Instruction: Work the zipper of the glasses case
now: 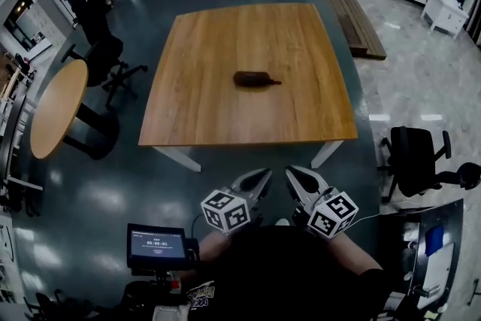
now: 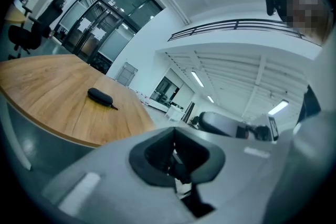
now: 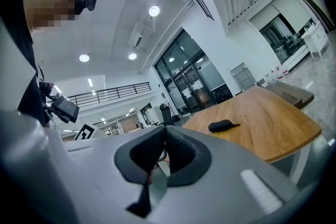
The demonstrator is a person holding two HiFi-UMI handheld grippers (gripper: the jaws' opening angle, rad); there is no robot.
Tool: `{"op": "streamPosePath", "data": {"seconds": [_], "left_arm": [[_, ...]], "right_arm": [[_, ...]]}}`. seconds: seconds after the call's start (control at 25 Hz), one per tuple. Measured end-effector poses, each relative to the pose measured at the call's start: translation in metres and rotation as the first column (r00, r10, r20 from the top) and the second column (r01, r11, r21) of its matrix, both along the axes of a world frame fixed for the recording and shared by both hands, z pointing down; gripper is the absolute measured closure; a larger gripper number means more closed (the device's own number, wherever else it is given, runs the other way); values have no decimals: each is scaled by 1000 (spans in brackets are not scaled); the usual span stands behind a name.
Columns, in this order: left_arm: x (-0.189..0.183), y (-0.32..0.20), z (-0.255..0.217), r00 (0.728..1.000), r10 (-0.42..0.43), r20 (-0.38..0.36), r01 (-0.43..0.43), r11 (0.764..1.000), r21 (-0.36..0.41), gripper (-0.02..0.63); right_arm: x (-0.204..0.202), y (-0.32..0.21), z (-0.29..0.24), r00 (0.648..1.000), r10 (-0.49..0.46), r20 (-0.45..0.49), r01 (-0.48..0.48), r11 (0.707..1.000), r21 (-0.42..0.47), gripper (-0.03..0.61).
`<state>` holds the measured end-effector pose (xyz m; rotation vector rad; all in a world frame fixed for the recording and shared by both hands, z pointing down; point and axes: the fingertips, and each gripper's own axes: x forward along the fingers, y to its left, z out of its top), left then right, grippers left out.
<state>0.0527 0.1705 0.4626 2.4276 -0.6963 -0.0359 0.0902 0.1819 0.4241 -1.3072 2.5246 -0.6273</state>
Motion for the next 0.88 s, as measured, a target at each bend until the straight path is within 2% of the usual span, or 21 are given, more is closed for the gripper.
{"op": "streamPosePath", "data": {"seconds": [0.28,0.48,0.88], "left_arm": [[-14,-3,5,998,-48,48,49,999,-21,611],[-31,-23,2,997,-52,60,53,998,-17,611],[-48,-127,-3,1000,30,-4,-30,999,-21,611]], "right_arm": [[-10,-12,7,997,-42,65,44,999,-31,571],[-29,-34,4,997,-50,63,53,998,-37,571],[-43,-128,3,998,63,6,-63,997,-53,568]]}}
